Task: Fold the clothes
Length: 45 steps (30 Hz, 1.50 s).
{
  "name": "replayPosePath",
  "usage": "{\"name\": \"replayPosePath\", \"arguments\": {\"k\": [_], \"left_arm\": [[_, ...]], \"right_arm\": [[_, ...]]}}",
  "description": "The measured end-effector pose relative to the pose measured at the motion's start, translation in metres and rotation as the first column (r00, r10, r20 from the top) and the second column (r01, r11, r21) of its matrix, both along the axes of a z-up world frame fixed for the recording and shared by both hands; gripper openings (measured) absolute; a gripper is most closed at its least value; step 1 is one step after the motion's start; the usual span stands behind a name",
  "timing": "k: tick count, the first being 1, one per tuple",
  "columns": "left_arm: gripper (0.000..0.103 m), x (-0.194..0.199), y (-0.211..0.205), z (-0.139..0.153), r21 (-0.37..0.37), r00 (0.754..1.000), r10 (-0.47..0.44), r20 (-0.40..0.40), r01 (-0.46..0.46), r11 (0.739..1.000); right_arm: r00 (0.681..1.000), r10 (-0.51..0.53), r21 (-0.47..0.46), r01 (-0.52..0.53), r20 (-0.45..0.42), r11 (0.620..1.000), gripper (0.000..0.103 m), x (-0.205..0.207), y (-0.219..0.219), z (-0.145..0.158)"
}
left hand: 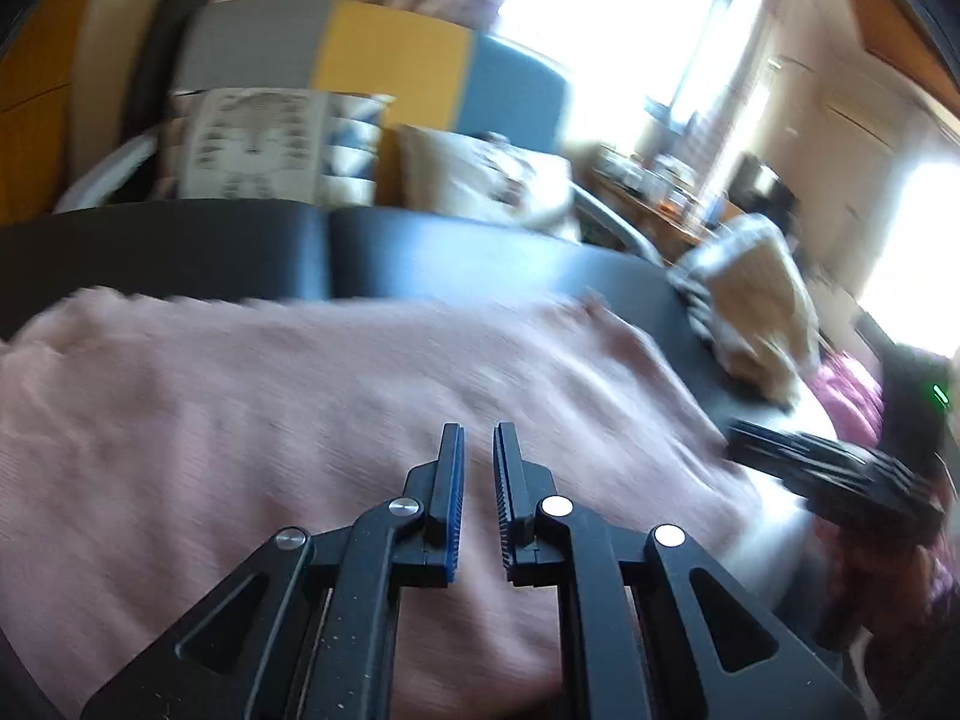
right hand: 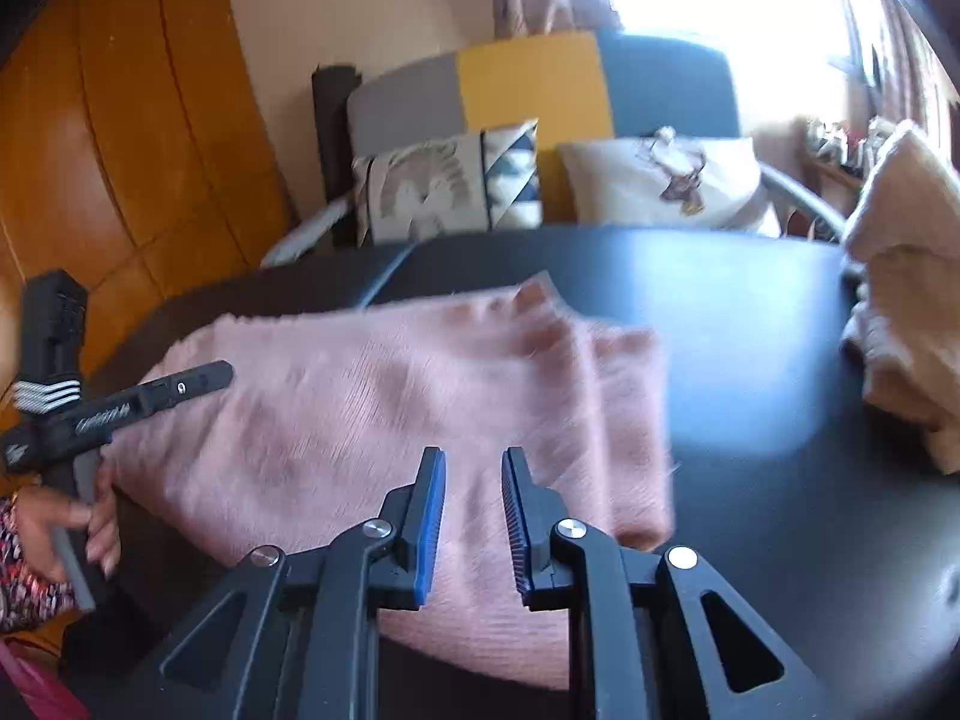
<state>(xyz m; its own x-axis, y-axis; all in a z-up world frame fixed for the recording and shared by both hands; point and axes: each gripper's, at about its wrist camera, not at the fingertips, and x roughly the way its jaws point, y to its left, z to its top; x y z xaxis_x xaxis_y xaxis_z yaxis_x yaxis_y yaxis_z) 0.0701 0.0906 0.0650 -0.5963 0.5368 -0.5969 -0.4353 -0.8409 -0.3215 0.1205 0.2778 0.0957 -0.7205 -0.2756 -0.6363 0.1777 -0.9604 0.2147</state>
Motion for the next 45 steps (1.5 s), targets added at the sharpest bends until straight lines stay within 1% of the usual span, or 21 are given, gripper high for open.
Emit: {"name": "replayPosePath", "arguments": {"k": [2, 5, 7, 8, 11, 12, 13, 14, 17, 18, 20, 21, 23, 25, 28, 33, 37, 39, 42, 44, 45], "left_arm": [[0.011, 0.012, 0.020, -0.006, -0.048, 0.998, -0.054, -0.012, 0.054, 0.997], [0.011, 0.023, 0.040, -0.021, -0.179, 0.995, -0.095, -0.038, 0.086, 0.980], [0.011, 0.030, 0.052, -0.031, -0.266, 0.991, -0.121, -0.053, 0.102, 0.959], [0.011, 0.031, 0.052, -0.033, -0.273, 0.990, -0.129, -0.060, 0.108, 0.956], [0.012, 0.031, 0.046, -0.037, -0.254, 0.987, -0.144, -0.074, 0.121, 0.960], [0.012, 0.030, 0.044, -0.039, -0.243, 0.987, -0.146, -0.071, 0.125, 0.962], [0.012, 0.030, 0.044, -0.038, -0.244, 0.987, -0.146, -0.070, 0.125, 0.962], [0.012, 0.030, 0.044, -0.038, -0.247, 0.987, -0.145, -0.069, 0.124, 0.961], [0.012, 0.032, 0.047, -0.032, -0.251, 0.989, -0.135, -0.052, 0.118, 0.961], [0.012, 0.032, 0.048, -0.029, -0.251, 0.991, -0.131, -0.042, 0.116, 0.961], [0.012, 0.040, 0.052, -0.019, -0.204, 0.985, -0.158, -0.067, 0.142, 0.969], [0.012, 0.045, 0.054, -0.014, -0.177, 0.981, -0.174, -0.082, 0.157, 0.972], [0.012, 0.056, 0.070, -0.010, -0.202, 0.965, -0.237, -0.109, 0.212, 0.956], [0.012, 0.063, 0.086, -0.012, -0.243, 0.951, -0.288, -0.112, 0.255, 0.936], [0.012, 0.065, 0.105, -0.029, -0.315, 0.943, -0.326, -0.067, 0.290, 0.904], [0.012, 0.070, 0.106, -0.037, -0.331, 0.931, -0.358, -0.074, 0.315, 0.890], [0.012, 0.069, 0.104, -0.036, -0.313, 0.930, -0.360, -0.076, 0.320, 0.894], [0.012, 0.070, 0.097, -0.030, -0.275, 0.934, -0.354, -0.058, 0.326, 0.905], [0.012, 0.076, 0.072, -0.015, -0.233, 0.943, -0.317, -0.105, 0.286, 0.929], [0.012, 0.079, 0.046, -0.007, -0.220, 0.956, -0.254, -0.146, 0.219, 0.951], [0.012, 0.079, 0.033, -0.004, -0.214, 0.964, -0.214, -0.159, 0.178, 0.960]], "right_arm": [[1.000, -0.010, -0.010, 0.010, 0.015, 1.000, 0.019, 0.000, -0.007, -0.011], [0.999, -0.018, -0.022, 0.019, 0.034, 1.000, 0.019, 0.002, -0.015, -0.025], [0.998, -0.011, 0.005, 0.010, 0.058, 1.000, 0.019, 0.003, -0.019, -0.034], [0.998, -0.021, 0.030, 0.019, 0.064, 0.999, 0.019, 0.005, -0.017, -0.038], [0.993, -0.095, 0.065, 0.090, 0.074, 0.994, 0.015, 0.010, -0.001, -0.048], [0.990, -0.122, 0.029, 0.121, 0.071, 0.992, 0.012, 0.013, 0.010, -0.051], [0.988, -0.139, 0.005, 0.139, 0.073, 0.990, 0.005, 0.014, 0.018, -0.054], [0.987, -0.142, -0.009, 0.143, 0.072, 0.990, 0.003, 0.015, 0.023, -0.056], [0.988, -0.140, -0.040, 0.143, 0.070, 0.989, 0.006, 0.018, 0.025, -0.053], [0.986, -0.153, -0.085, 0.159, 0.069, 0.984, 0.007, 0.022, 0.029, -0.049], [0.982, -0.185, -0.191, 0.190, 0.043, 0.963, 0.007, 0.035, 0.039, -0.041], [0.982, -0.183, -0.213, 0.187, 0.039, 0.959, 0.007, 0.040, 0.041, -0.038], [0.984, -0.177, -0.253, 0.179, 0.031, 0.951, 0.007, 0.050, 0.044, -0.033], [0.989, -0.140, -0.233, 0.149, 0.057, 0.961, 0.007, 0.054, 0.036, -0.036], [0.990, -0.113, -0.159, 0.124, 0.080, 0.980, 0.008, 0.058, 0.023, -0.044], [0.979, -0.193, -0.068, 0.198, 0.073, 0.978, 0.003, 0.065, 0.026, -0.054], [0.970, -0.237, -0.011, 0.238, 0.062, 0.971, 0.001, 0.064, 0.022, -0.054], [0.969, -0.238, -0.015, 0.239, 0.070, 0.971, 0.004, 0.064, 0.020, -0.052], [0.970, -0.218, -0.103, 0.229, 0.107, 0.968, 0.009, 0.059, 0.022, -0.042], [0.977, -0.198, -0.137, 0.208, 0.085, 0.969, 0.017, 0.057, 0.020, -0.033], [0.984, -0.164, -0.151, 0.173, 0.074, 0.973, 0.017, 0.052, 0.014, -0.028]]}}
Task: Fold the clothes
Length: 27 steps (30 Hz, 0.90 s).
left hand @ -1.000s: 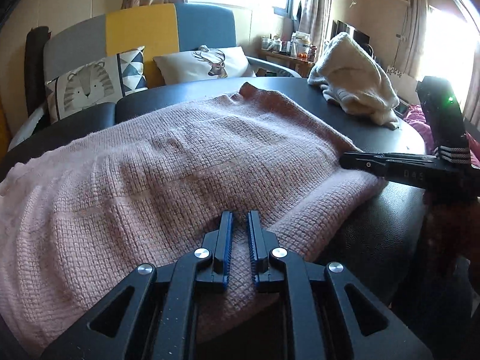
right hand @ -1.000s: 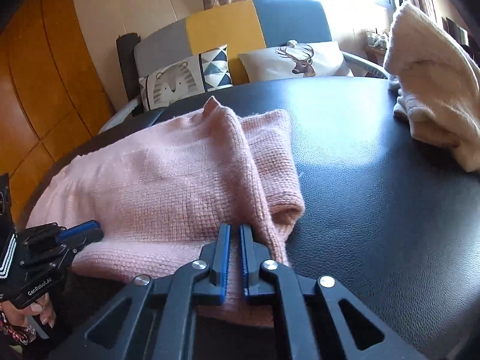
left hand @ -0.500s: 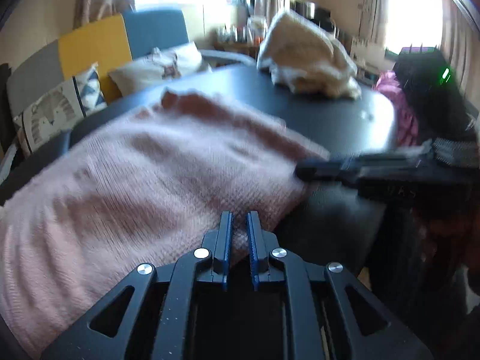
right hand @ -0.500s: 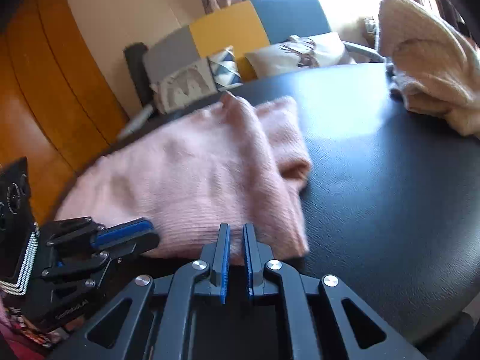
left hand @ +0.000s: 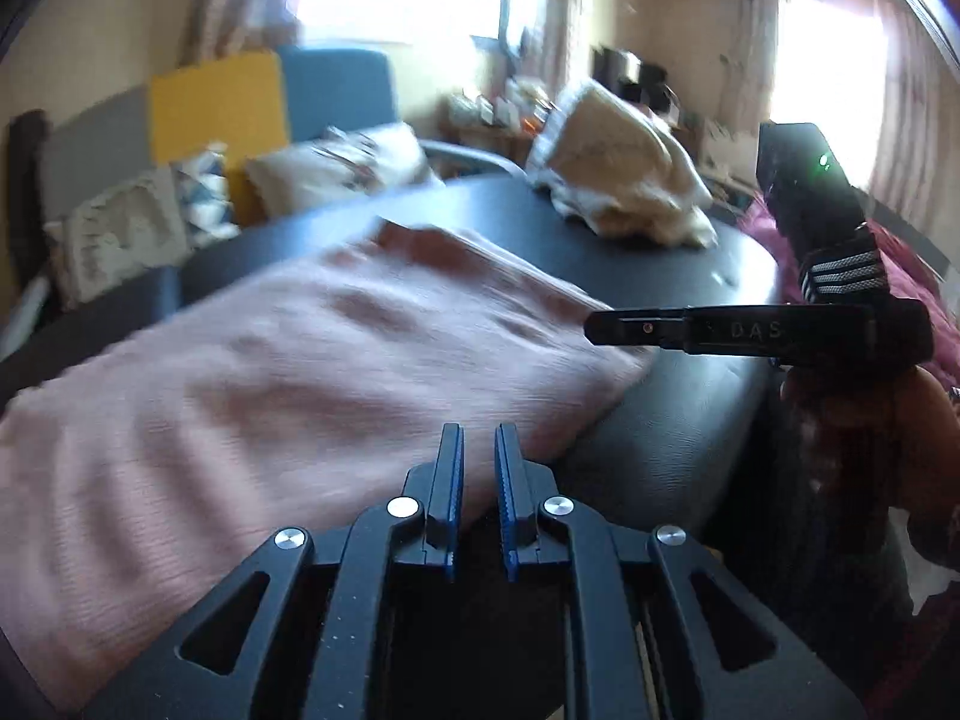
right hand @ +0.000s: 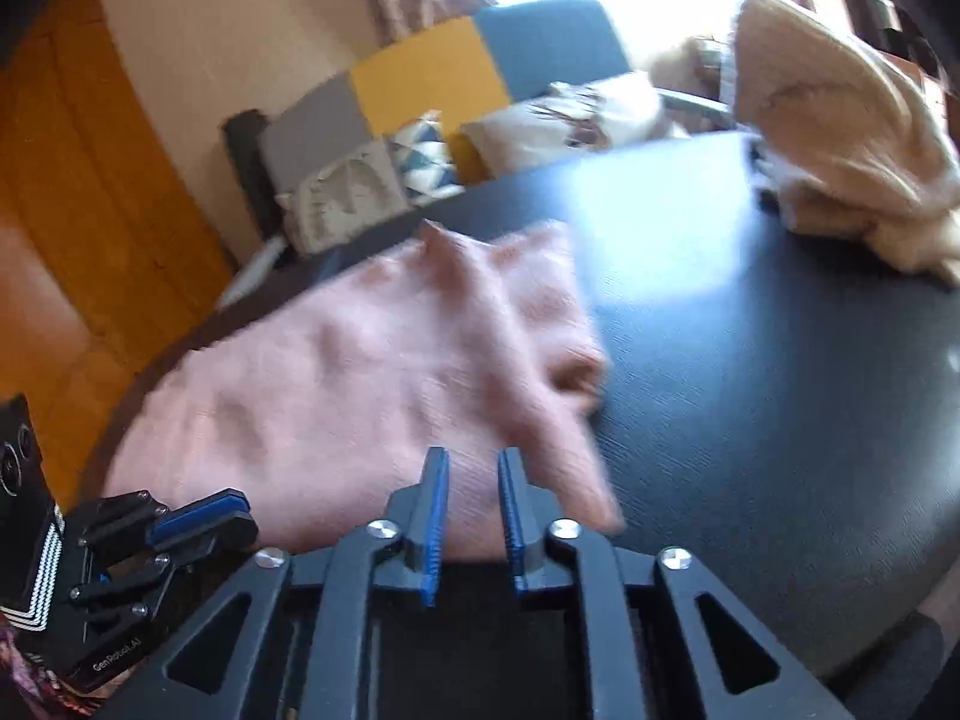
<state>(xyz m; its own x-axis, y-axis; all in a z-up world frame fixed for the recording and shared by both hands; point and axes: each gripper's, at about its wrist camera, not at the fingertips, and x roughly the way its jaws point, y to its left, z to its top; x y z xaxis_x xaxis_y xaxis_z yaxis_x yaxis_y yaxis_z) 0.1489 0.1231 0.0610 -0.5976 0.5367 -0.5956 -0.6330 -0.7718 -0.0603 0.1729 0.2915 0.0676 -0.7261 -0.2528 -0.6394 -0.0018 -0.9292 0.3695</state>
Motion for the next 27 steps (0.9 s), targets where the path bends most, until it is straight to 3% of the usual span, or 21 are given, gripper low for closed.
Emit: {"name": "replayPosePath", "arguments": {"k": [4, 9, 12, 14, 16, 17, 22, 25, 27], "left_arm": [[0.012, -0.005, -0.053, 0.005, 0.025, 0.986, 0.165, -0.030, -0.165, 0.986], [0.012, -0.025, -0.110, -0.002, 0.028, 0.932, 0.363, -0.016, -0.362, 0.932], [0.012, -0.040, -0.129, -0.013, 0.017, 0.910, 0.414, 0.031, -0.415, 0.910], [0.012, -0.048, -0.131, -0.024, -0.038, 0.899, 0.435, 0.046, -0.433, 0.900], [0.012, -0.056, -0.133, -0.039, -0.106, 0.888, 0.456, 0.068, -0.448, 0.888], [0.013, -0.056, -0.136, -0.041, -0.094, 0.889, 0.453, 0.071, -0.446, 0.890], [0.015, -0.053, -0.143, -0.043, -0.054, 0.898, 0.435, 0.070, -0.432, 0.900], [0.015, -0.051, -0.151, -0.036, -0.012, 0.892, 0.445, 0.080, -0.445, 0.895], [0.015, -0.049, -0.157, -0.029, 0.027, 0.887, 0.456, 0.073, -0.458, 0.888]], "right_arm": [[0.987, 0.153, 0.076, -0.149, -0.040, 0.986, 0.017, -0.019, -0.042, 0.015], [0.932, 0.357, 0.165, -0.343, -0.066, 0.925, 0.017, -0.054, -0.107, 0.022], [0.889, 0.450, 0.215, -0.424, -0.086, 0.880, 0.017, -0.071, -0.143, 0.020], [0.871, 0.486, 0.214, -0.461, -0.077, 0.861, 0.017, -0.083, -0.157, 0.012], [0.881, 0.473, 0.289, -0.449, -0.017, 0.846, 0.017, -0.092, -0.169, 0.000], [0.886, 0.464, 0.327, -0.442, 0.014, 0.835, 0.015, -0.096, -0.176, -0.007], [0.940, 0.340, 0.207, -0.328, -0.028, 0.922, 0.007, -0.104, -0.134, -0.014], [0.932, 0.363, 0.142, -0.357, -0.017, 0.923, 0.010, -0.108, -0.128, -0.013], [0.920, 0.392, 0.155, -0.385, -0.010, 0.910, 0.011, -0.105, -0.132, -0.003]]}}
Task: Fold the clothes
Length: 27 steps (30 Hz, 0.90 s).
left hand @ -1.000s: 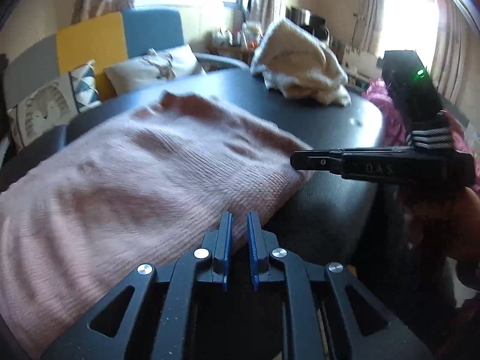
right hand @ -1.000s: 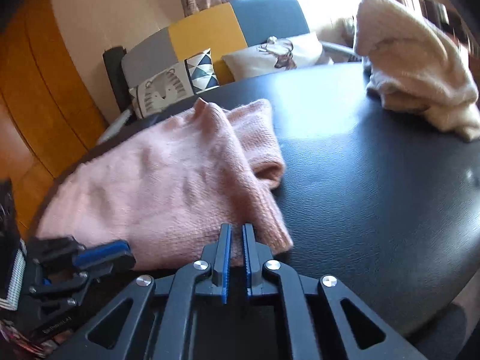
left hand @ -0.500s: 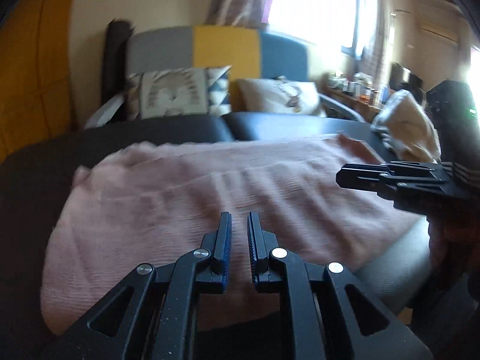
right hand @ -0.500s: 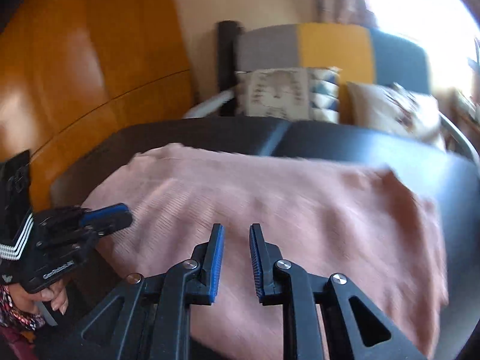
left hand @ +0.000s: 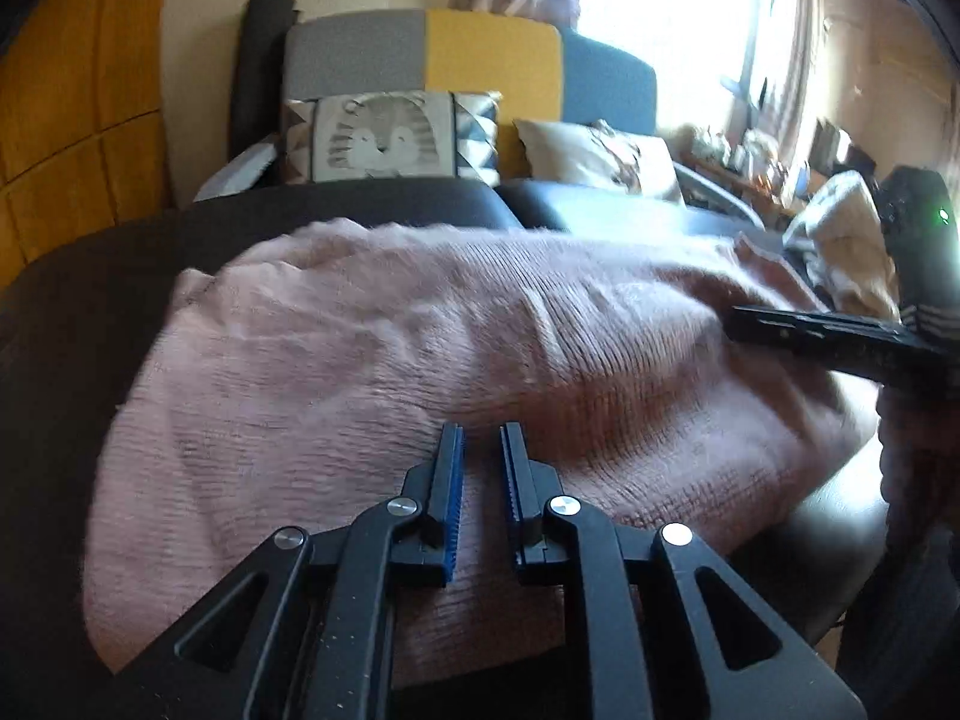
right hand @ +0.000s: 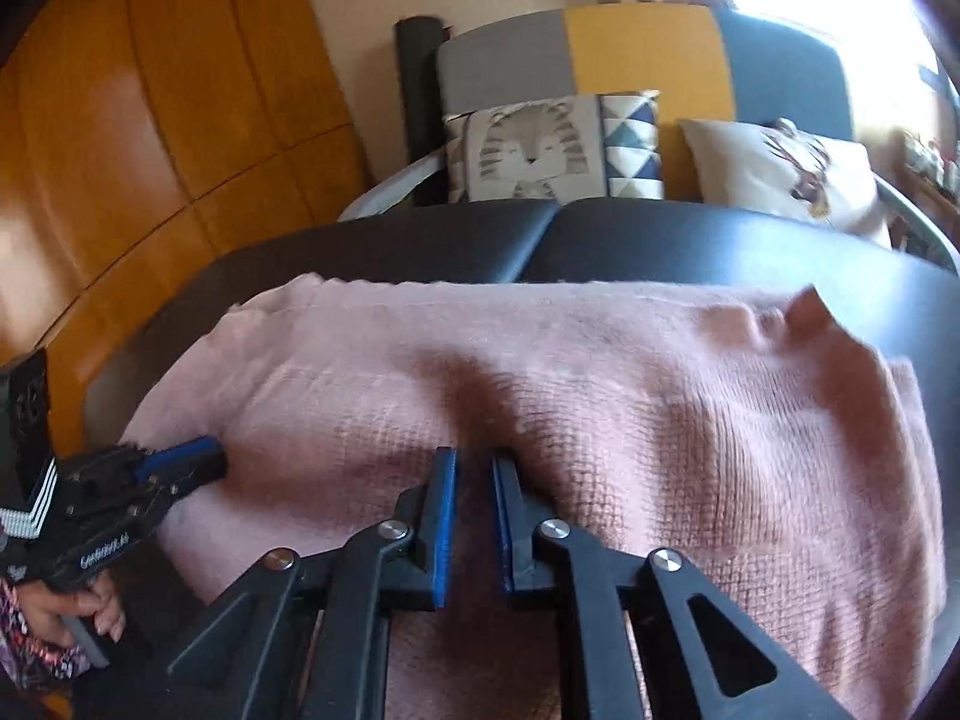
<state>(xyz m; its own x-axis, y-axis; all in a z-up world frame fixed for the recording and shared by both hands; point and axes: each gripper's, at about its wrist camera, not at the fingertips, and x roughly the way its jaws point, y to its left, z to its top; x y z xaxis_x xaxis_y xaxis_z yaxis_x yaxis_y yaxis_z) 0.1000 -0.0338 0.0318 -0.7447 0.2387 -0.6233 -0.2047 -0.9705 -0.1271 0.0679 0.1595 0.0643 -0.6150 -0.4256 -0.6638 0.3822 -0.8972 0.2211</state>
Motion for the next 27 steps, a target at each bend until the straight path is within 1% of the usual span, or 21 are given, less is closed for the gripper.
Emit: {"name": "replayPosePath", "arguments": {"k": [2, 3, 4, 6, 9, 11, 13, 14, 16, 18, 20, 21, 22, 23, 24, 25, 27], "left_arm": [[0.015, -0.003, -0.002, 0.008, 0.024, 0.999, 0.005, -0.032, -0.005, 1.000], [0.015, -0.006, -0.001, 0.011, 0.027, 0.999, 0.004, -0.040, -0.003, 1.000], [0.015, -0.012, 0.001, 0.012, 0.021, 0.999, 0.000, -0.034, 0.001, 1.000], [0.015, -0.027, 0.006, 0.009, -0.006, 1.000, -0.012, 0.000, 0.012, 1.000], [0.015, -0.042, 0.007, 0.000, -0.031, 0.999, -0.002, 0.052, 0.004, 1.000], [0.015, -0.052, 0.008, -0.006, -0.048, 0.996, 0.005, 0.086, 0.000, 0.999], [0.016, -0.053, 0.004, -0.005, -0.031, 0.995, 0.006, 0.103, -0.003, 1.000], [0.016, -0.052, 0.004, -0.005, -0.030, 0.995, 0.004, 0.105, 0.000, 1.000], [0.016, -0.050, 0.007, -0.005, -0.046, 0.995, -0.001, 0.097, 0.006, 0.999], [0.016, -0.048, 0.008, -0.005, -0.052, 0.996, -0.001, 0.092, 0.005, 0.999], [0.016, -0.048, 0.008, -0.003, -0.045, 0.996, 0.003, 0.092, 0.001, 0.999], [0.016, -0.048, 0.007, 0.000, -0.026, 0.996, 0.008, 0.087, -0.006, 1.000], [0.016, -0.048, 0.005, 0.003, -0.004, 0.997, 0.013, 0.080, -0.012, 1.000], [0.016, -0.049, 0.003, 0.007, 0.017, 0.997, 0.017, 0.074, -0.019, 1.000], [0.016, -0.050, 0.001, 0.009, 0.019, 0.998, 0.026, 0.062, -0.028, 0.999], [0.016, -0.053, 0.001, 0.009, -0.003, 0.998, 0.037, 0.059, -0.037, 0.999], [0.016, -0.063, 0.002, 0.003, -0.077, 0.994, 0.059, 0.092, -0.052, 0.996]], "right_arm": [[0.999, 0.011, -0.024, -0.012, -0.050, 1.000, 0.020, 0.010, -0.002, 0.016], [0.997, 0.017, -0.048, -0.020, -0.073, 0.999, 0.020, 0.010, -0.004, 0.022], [0.997, 0.026, -0.056, -0.031, -0.076, 0.998, 0.020, 0.010, -0.006, 0.025], [0.997, 0.037, -0.013, -0.038, -0.068, 0.999, 0.020, 0.001, -0.016, 0.023], [0.999, 0.032, 0.086, -0.031, -0.003, 0.996, 0.020, -0.016, -0.023, 0.005], [1.000, 0.003, 0.085, -0.002, -0.009, 0.996, 0.017, -0.019, -0.012, 0.002], [0.999, -0.038, 0.092, 0.039, -0.015, 0.995, 0.016, -0.021, 0.002, 0.001], [0.999, -0.054, 0.077, 0.055, -0.007, 0.996, 0.011, -0.023, 0.011, 0.000], [0.996, -0.090, 0.036, 0.090, 0.009, 0.995, 0.006, -0.027, 0.029, 0.001], [0.991, -0.133, -0.014, 0.133, 0.025, 0.991, 0.006, -0.030, 0.047, 0.003], [0.989, -0.146, -0.085, 0.148, 0.038, 0.985, 0.010, -0.033, 0.062, 0.007], [0.986, -0.164, -0.099, 0.167, 0.041, 0.981, 0.012, -0.035, 0.071, 0.009], [0.982, -0.183, -0.100, 0.187, 0.047, 0.977, 0.018, -0.037, 0.078, 0.010], [0.979, -0.194, -0.111, 0.200, 0.061, 0.974, 0.018, -0.040, 0.087, 0.009], [0.976, -0.205, -0.122, 0.213, 0.076, 0.969, 0.018, -0.043, 0.095, 0.007], [0.970, -0.225, -0.087, 0.234, 0.096, 0.968, 0.018, -0.048, 0.100, 0.004], [0.954, -0.276, 0.006, 0.278, 0.119, 0.961, 0.016, -0.056, 0.110, -0.005]]}}
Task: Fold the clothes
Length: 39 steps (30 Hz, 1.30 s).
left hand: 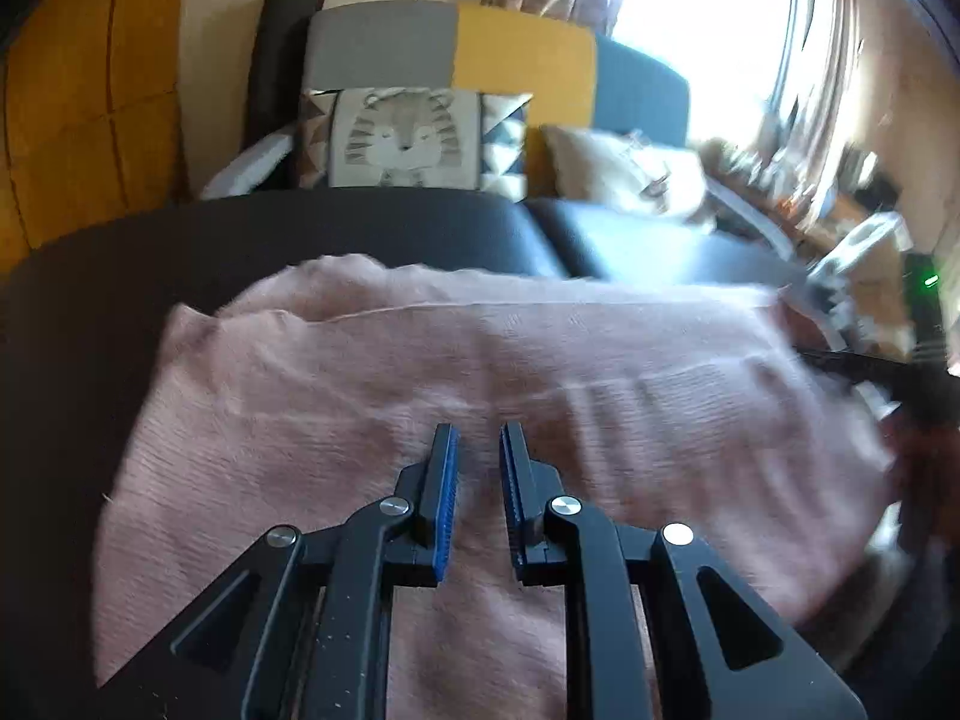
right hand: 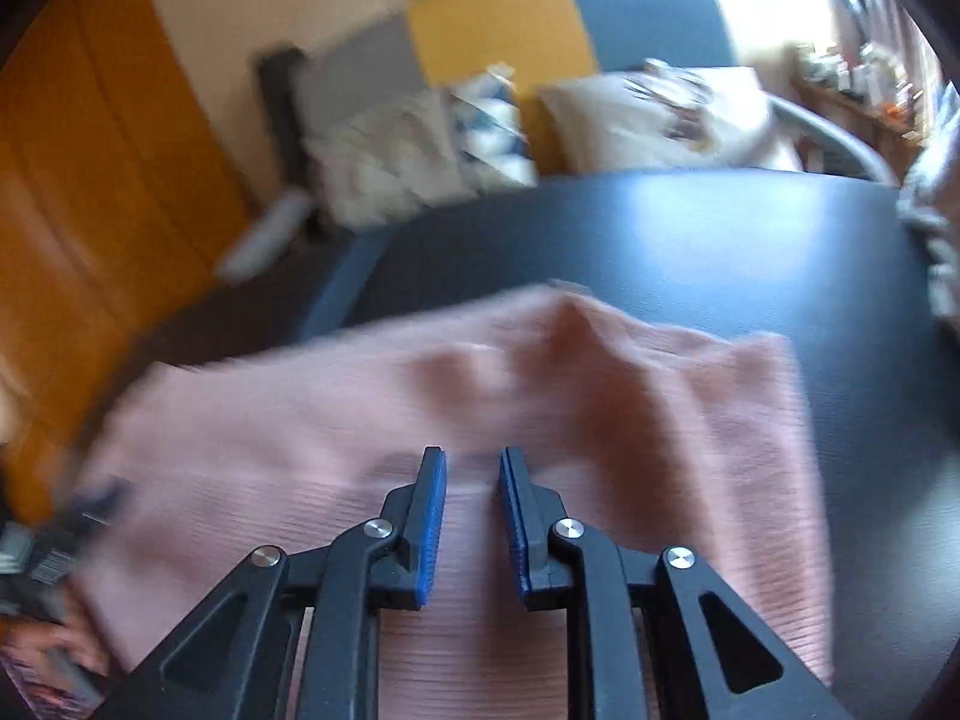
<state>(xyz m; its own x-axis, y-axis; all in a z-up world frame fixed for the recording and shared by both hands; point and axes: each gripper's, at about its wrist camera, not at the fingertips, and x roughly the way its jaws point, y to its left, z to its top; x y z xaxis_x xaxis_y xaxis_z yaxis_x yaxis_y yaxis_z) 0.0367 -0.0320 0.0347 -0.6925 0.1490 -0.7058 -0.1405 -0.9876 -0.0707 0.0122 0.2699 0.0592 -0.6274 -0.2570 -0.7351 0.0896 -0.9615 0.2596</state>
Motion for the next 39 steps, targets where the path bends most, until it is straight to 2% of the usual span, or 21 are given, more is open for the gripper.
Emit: {"name": "replayPosePath", "arguments": {"k": [2, 5, 7, 12, 16, 19, 20, 25, 28, 31, 35, 36, 39], "left_arm": [[0.016, -0.004, -0.003, -0.006, -0.003, 1.000, -0.005, 0.005, 0.006, 1.000], [0.016, -0.002, 0.002, -0.008, -0.035, 1.000, -0.008, -0.007, 0.008, 0.999], [0.016, 0.001, 0.008, -0.009, -0.070, 1.000, -0.009, -0.017, 0.008, 0.997], [0.017, 0.009, 0.007, -0.005, -0.078, 1.000, -0.011, -0.021, 0.009, 0.997], [0.017, 0.011, -0.020, 0.001, -0.096, 0.999, 0.048, -0.026, -0.050, 0.994], [0.017, -0.002, -0.056, 0.006, -0.057, 0.992, 0.126, -0.003, -0.126, 0.990], [0.017, -0.007, -0.070, 0.008, -0.017, 0.989, 0.150, 0.007, -0.150, 0.989], [0.017, -0.035, -0.109, -0.005, 0.103, 0.982, 0.170, 0.079, -0.177, 0.979], [0.017, -0.038, -0.113, -0.009, 0.073, 0.980, 0.191, 0.063, -0.195, 0.978], [0.017, -0.038, -0.107, -0.003, 0.041, 0.971, 0.226, 0.082, -0.229, 0.972], [0.017, -0.042, -0.088, 0.014, 0.124, 0.987, 0.146, 0.070, -0.154, 0.980], [0.017, -0.045, -0.083, 0.018, 0.130, 0.989, 0.133, 0.061, -0.140, 0.982], [0.017, -0.064, -0.082, 0.011, 0.113, 0.983, 0.150, 0.101, -0.161, 0.980]], "right_arm": [[0.999, -0.032, -0.020, 0.032, -0.019, 0.999, 0.013, -0.001, 0.016, -0.004], [0.993, -0.122, -0.049, 0.122, 0.005, 0.991, 0.000, -0.004, 0.041, -0.010], [0.988, -0.151, -0.079, 0.152, 0.017, 0.985, 0.000, -0.005, 0.051, -0.014], [0.986, -0.167, 0.024, 0.167, -0.004, 0.986, 0.000, -0.008, 0.038, -0.011], [0.982, -0.188, 0.065, 0.189, -0.014, 0.980, 0.000, -0.004, 0.031, -0.009], [0.980, -0.200, 0.064, 0.200, -0.016, 0.978, 0.000, -0.003, 0.034, -0.008], [0.980, -0.199, 0.059, 0.200, -0.014, 0.978, 0.000, -0.003, 0.034, -0.008], [0.980, -0.197, 0.054, 0.197, -0.011, 0.979, 0.000, -0.003, 0.035, -0.008], [0.980, -0.197, 0.060, 0.198, -0.012, 0.978, 0.000, -0.002, 0.034, -0.007], [0.980, -0.197, 0.060, 0.197, -0.012, 0.979, 0.000, -0.001, 0.034, -0.007], [0.981, -0.196, 0.062, 0.196, -0.012, 0.979, 0.000, -0.001, 0.033, -0.007], [0.980, -0.196, 0.065, 0.197, -0.014, 0.978, 0.000, -0.001, 0.033, -0.007], [0.981, -0.196, 0.078, 0.196, -0.017, 0.977, 0.000, -0.001, 0.030, -0.007]]}}
